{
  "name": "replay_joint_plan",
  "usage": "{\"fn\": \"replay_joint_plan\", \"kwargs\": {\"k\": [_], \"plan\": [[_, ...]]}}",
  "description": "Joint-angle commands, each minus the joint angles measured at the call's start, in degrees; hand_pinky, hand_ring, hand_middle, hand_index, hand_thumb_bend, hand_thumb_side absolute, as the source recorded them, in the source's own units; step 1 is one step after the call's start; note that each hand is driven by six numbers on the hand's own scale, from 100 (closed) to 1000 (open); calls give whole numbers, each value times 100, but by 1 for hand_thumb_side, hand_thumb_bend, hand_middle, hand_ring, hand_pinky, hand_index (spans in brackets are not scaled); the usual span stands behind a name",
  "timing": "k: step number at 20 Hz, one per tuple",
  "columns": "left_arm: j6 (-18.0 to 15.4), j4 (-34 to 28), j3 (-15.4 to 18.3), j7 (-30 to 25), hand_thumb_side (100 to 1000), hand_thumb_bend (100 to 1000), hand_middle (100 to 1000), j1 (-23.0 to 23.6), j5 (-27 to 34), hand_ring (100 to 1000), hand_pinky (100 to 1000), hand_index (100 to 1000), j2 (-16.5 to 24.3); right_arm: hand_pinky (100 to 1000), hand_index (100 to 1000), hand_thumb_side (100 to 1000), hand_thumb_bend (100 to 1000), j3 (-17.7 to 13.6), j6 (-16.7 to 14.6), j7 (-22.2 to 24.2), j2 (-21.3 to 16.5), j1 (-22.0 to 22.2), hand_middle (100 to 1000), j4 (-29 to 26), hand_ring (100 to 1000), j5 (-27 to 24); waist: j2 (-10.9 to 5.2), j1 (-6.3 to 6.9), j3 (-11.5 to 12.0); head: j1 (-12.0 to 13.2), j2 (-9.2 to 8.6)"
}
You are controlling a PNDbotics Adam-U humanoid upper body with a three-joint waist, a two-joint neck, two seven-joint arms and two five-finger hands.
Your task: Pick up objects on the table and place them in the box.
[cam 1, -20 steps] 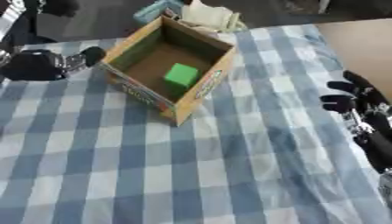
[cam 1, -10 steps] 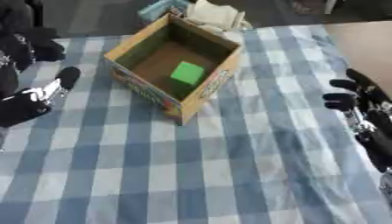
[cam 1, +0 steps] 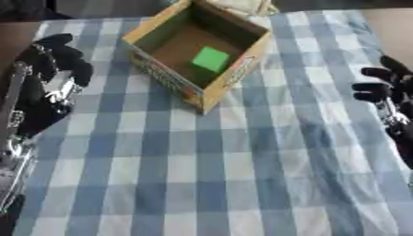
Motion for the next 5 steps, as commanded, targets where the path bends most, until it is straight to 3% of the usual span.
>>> {"fn": "replay_joint_plan", "kwargs": {"k": [1,5], "plan": [[-4,-52,87,48,526,475,614,9,42,651,749,824,-33,762,974,525,100,2,8,-1,-40,-42,813,-100,761,-21,-82,-2,4,16,106],[2,-29,84,41,529,473,613,41,44,649,748,824,-107,762,974,529,100,9,11,4,-30,-32,813,-95,761,-22,-83,-10,16,7,99]]}}
